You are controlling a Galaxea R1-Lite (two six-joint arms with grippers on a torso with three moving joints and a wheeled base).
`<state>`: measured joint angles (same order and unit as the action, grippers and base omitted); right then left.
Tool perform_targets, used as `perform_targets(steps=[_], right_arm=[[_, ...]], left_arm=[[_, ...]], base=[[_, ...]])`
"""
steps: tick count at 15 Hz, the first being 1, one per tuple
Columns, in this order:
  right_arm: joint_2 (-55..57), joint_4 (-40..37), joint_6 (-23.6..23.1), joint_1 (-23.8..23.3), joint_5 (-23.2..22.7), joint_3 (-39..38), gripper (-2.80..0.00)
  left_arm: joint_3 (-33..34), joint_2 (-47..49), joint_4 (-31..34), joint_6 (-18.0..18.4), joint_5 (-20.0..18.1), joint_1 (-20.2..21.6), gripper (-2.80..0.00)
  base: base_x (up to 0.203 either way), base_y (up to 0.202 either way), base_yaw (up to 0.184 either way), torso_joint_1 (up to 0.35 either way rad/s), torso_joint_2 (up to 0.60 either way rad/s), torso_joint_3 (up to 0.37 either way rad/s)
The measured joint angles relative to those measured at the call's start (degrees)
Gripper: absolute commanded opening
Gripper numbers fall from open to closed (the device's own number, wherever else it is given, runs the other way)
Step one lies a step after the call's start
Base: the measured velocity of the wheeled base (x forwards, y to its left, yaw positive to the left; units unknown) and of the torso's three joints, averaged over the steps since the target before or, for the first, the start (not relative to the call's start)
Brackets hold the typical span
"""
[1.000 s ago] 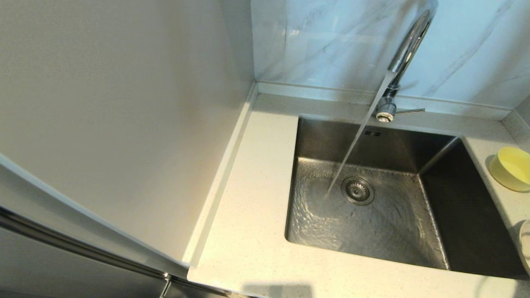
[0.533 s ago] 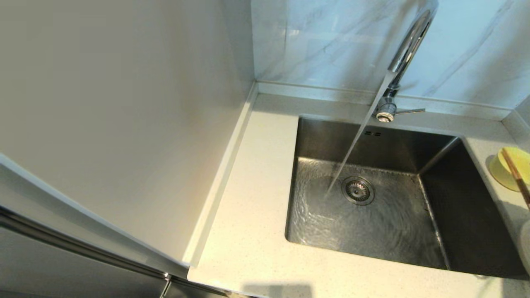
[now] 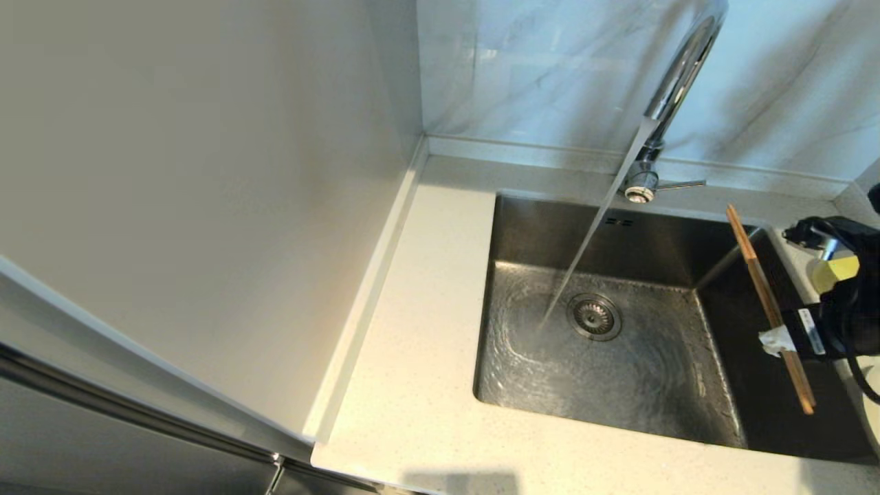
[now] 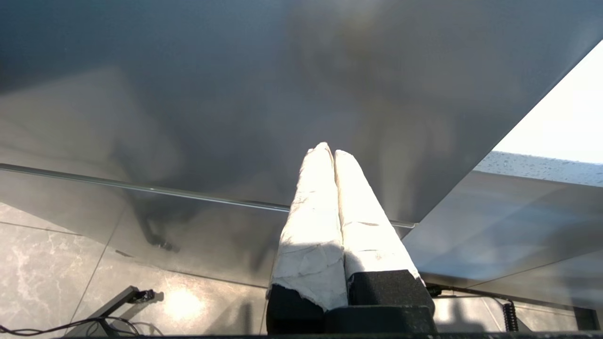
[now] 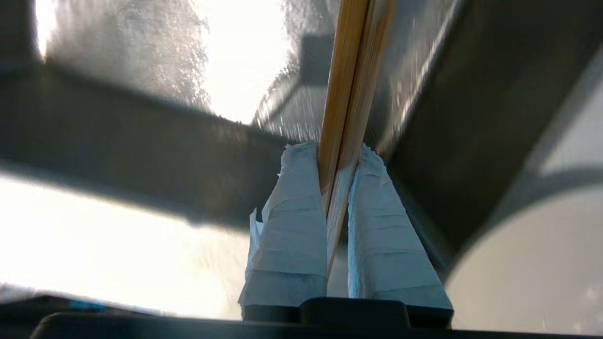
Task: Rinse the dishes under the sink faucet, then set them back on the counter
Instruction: Rinse the chopsticks
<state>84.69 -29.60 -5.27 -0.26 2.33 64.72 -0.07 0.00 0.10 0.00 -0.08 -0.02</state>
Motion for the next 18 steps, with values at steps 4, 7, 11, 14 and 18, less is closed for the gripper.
perform_targets(steps=[4,7,11,14,18], right_arm=[[3.3,8.8,3.4,7.3,5.9,0.6,-2.80],[4.5,9.2,3.5,10.5,6.3,0.6,-2.80],[4.7,9.4,3.5,15.4,9.2,0.5,-2.80],[5.5,12.2,3.5,19.3,11.9,0.6,-2.80],[7.3,13.0,3.5,21.6,13.2,1.2,-2.80]], left_arm=[[0.0,0.0,0.0,0.0,0.0,0.0,-2.80],[0.0,0.0,0.0,0.0,0.0,0.0,-2.80],[0.0,0.0,0.0,0.0,0.0,0.0,-2.80],[0.0,0.0,0.0,0.0,0.0,0.0,-2.80],[0.0,0.0,0.0,0.0,0.0,0.0,-2.80]], base=[[0.000,0.000,0.000,0.000,0.00,0.000],[0.000,0.000,0.000,0.000,0.00,0.000],[0.000,0.000,0.000,0.000,0.00,0.000],[0.000,0.000,0.000,0.000,0.00,0.000],[0.000,0.000,0.000,0.000,0.00,0.000]])
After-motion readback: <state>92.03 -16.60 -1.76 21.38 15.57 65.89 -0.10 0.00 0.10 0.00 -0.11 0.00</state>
